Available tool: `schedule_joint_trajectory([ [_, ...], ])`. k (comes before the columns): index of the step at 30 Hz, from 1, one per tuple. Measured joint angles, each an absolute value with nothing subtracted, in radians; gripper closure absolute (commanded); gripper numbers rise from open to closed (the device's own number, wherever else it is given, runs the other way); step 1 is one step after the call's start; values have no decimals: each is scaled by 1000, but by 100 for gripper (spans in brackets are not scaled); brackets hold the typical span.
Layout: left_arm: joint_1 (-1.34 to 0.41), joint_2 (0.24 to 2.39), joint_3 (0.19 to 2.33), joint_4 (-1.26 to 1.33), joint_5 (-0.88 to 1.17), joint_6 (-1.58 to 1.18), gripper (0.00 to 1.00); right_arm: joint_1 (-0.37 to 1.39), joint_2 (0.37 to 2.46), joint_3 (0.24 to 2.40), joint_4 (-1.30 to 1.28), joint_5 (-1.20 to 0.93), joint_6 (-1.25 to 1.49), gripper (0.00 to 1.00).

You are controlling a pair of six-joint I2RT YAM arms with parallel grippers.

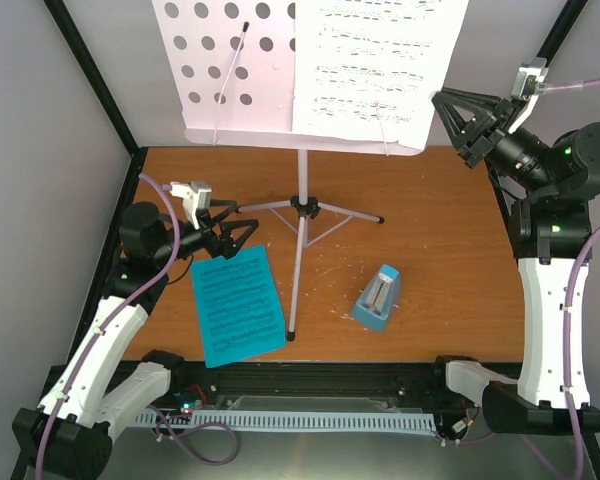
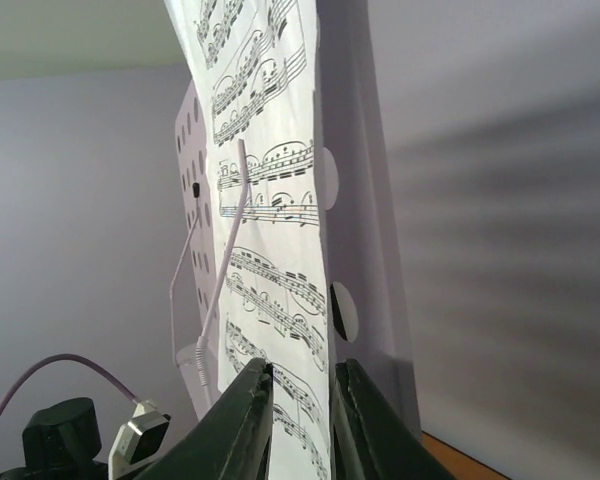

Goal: Pack up the instrument practice props

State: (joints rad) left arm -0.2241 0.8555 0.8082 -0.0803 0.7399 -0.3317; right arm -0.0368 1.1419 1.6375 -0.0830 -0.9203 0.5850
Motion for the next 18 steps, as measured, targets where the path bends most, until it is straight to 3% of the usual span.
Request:
schedule_joint_trajectory([
  [18, -224, 855, 808, -29, 842, -384, 1, -2, 1180, 1654, -71, -947, 579, 75],
])
